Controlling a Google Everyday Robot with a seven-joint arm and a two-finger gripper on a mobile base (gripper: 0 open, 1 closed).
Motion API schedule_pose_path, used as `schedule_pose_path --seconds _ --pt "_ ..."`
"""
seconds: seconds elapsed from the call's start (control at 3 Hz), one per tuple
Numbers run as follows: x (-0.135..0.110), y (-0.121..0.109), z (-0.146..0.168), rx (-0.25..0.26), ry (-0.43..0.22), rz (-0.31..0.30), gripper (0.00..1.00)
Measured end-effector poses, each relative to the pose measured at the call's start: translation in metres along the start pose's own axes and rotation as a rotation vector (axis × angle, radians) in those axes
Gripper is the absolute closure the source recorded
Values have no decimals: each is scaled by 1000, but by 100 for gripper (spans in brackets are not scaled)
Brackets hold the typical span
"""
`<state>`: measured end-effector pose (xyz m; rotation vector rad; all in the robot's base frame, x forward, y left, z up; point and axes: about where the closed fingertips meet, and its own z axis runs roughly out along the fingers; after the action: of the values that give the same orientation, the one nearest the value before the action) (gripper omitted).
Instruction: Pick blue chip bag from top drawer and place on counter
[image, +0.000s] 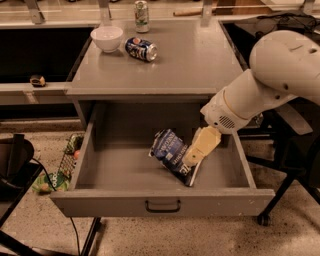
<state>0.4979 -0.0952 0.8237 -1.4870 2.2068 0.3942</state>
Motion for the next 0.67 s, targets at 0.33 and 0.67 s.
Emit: schedule_pose_path --seconds 0.33,0.67 --pt "9 -3 43 -18 10 47 0" --pt "15 -9 82 -9 -7 77 0"
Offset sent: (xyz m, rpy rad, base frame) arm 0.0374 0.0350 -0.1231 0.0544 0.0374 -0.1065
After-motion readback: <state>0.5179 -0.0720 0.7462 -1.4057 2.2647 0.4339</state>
